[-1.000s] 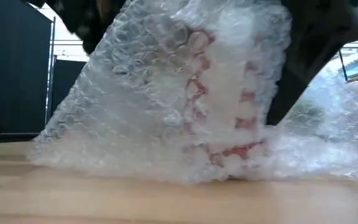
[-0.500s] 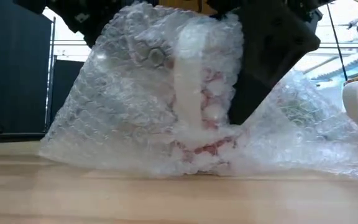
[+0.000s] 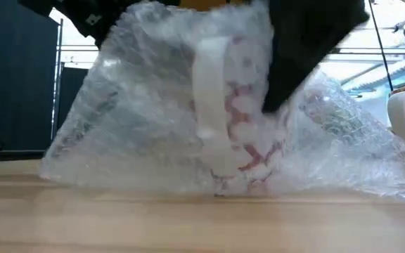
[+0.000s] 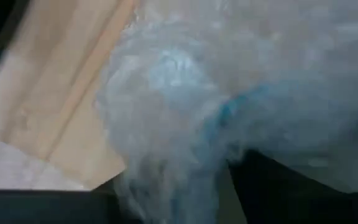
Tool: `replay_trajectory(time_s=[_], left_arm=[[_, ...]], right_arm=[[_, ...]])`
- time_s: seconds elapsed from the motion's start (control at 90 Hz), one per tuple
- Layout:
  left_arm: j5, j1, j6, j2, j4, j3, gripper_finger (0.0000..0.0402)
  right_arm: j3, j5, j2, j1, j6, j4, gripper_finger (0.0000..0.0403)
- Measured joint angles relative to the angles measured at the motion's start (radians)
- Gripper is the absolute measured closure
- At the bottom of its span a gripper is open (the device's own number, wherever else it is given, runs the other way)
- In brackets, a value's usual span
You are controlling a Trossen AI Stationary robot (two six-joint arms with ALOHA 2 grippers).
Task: Wrap mug
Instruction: Wrap the red cup with the left transparent bubble wrap
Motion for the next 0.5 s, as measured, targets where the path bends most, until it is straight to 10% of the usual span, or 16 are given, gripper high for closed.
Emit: replay_trajectory(time_s=[0.5], left_arm=[[0.099, -0.010, -0.078, -0.018, 0.140, 0.001, 0.0400]], right_arm=[[0.002, -0.004, -0.026, -0.013, 0.036, -0.003, 0.0235]])
